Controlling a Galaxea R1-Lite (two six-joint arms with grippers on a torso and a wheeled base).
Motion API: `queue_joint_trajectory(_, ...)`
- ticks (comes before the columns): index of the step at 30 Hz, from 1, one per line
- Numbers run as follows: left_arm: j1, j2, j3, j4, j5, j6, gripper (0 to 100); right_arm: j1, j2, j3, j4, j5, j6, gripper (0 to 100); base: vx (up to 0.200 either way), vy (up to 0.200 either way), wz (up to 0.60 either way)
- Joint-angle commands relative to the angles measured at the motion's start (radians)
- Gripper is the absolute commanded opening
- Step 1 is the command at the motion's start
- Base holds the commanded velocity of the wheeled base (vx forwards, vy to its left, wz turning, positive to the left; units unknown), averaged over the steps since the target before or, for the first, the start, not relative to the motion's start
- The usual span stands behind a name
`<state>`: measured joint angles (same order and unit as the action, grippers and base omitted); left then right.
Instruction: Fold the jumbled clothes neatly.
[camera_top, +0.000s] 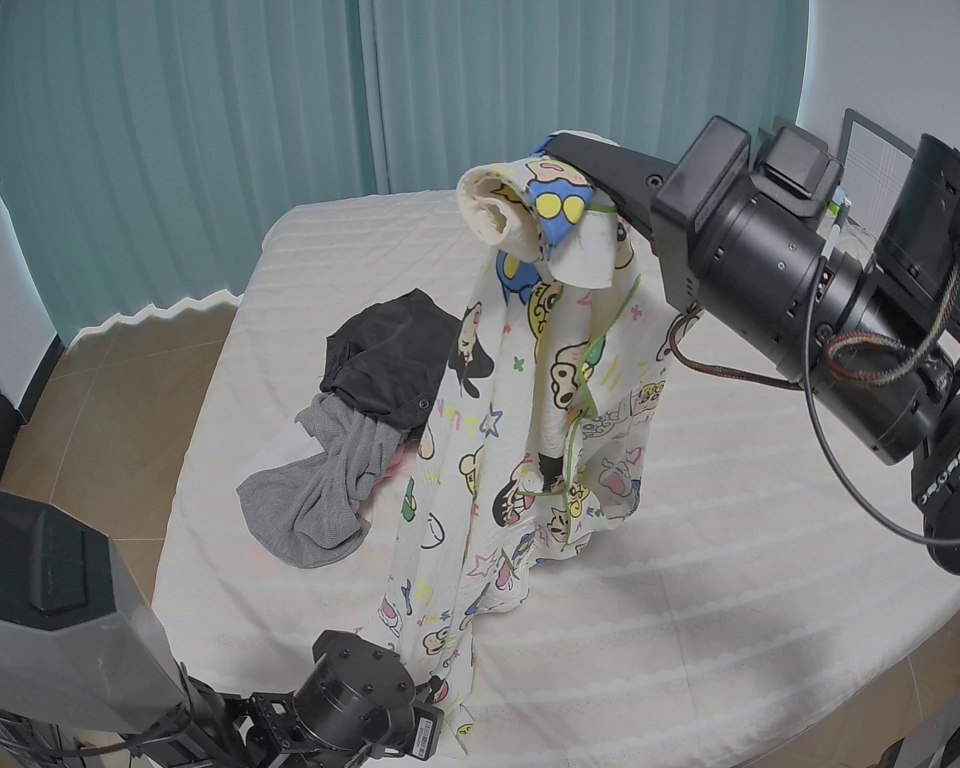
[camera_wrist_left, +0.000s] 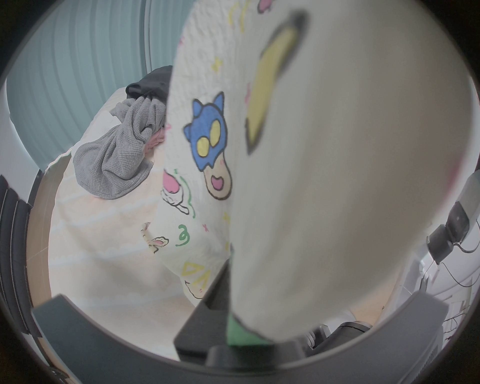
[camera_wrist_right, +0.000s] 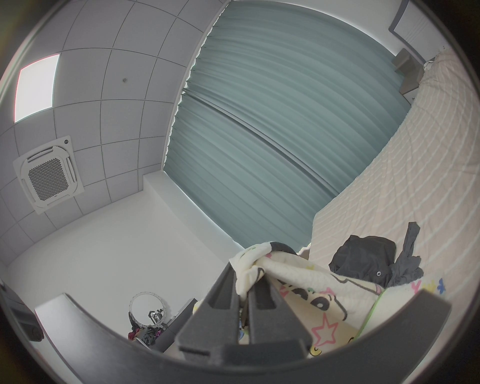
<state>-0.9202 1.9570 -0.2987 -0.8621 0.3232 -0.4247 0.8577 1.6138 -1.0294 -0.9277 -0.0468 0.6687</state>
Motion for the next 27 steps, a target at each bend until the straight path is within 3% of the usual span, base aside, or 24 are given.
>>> queue_joint_trajectory(1, -0.008, -0.067, 0.035, -0.003, 0.0, 0.0, 0, -0.034, 0.0, 0.012, 0.0, 0.001, 0.0, 0, 0.0, 0.0, 0.0)
queue_joint_trajectory(4, -0.006, -0.196, 0.102, -0.002, -0.015, 0.0, 0, -0.08, -0.011, 0.046, 0.0, 0.001, 0.0, 0, 0.0, 0.0, 0.0)
queue_joint_trajectory(11, 0.017, -0.434, 0.162, 0.029, -0.135, 0.0, 0, -0.163, -0.018, 0.109, 0.001, 0.005, 0.0, 0, 0.0, 0.0, 0.0)
queue_joint_trajectory(16, 0.067, -0.667, 0.119, 0.129, -0.309, -0.036, 0, -0.2, -0.025, 0.173, 0.001, 0.005, 0.0, 0, 0.0, 0.0, 0.0)
queue_joint_trajectory(19, 0.081, -0.736, 0.072, 0.221, -0.335, -0.068, 0, -0.215, -0.025, 0.195, 0.0, 0.004, 0.0, 0, 0.0, 0.0, 0.0)
queue_joint_trajectory(20, 0.162, -0.803, -0.043, 0.314, -0.335, -0.083, 0, -0.223, -0.04, 0.212, 0.0, 0.004, 0.0, 0, 0.0, 0.0, 0.0)
queue_joint_trajectory(21, 0.178, -0.811, -0.059, 0.331, -0.339, -0.086, 0, -0.223, -0.045, 0.213, 0.0, 0.005, 0.0, 0, 0.0, 0.0, 0.0)
queue_joint_trajectory(22, 0.233, -0.842, -0.111, 0.448, -0.349, -0.092, 0, -0.223, -0.061, 0.222, 0.001, 0.005, 0.0, 0, 0.0, 0.0, 0.0)
queue_joint_trajectory(24, 0.239, -0.845, -0.117, 0.474, -0.349, -0.091, 0, -0.223, -0.065, 0.224, 0.001, 0.005, 0.0, 0, 0.0, 0.0, 0.0)
queue_joint_trajectory(25, 0.276, -0.885, -0.227, 0.621, -0.342, -0.078, 0, -0.22, -0.1, 0.25, 0.004, 0.005, 0.0, 0, 0.0, 0.0, 0.0)
queue_joint_trajectory(27, 0.331, -0.925, -0.295, 0.678, -0.354, -0.089, 0, -0.22, -0.123, 0.278, 0.01, 0.005, 0.0, 0, 0.0, 0.0, 0.0)
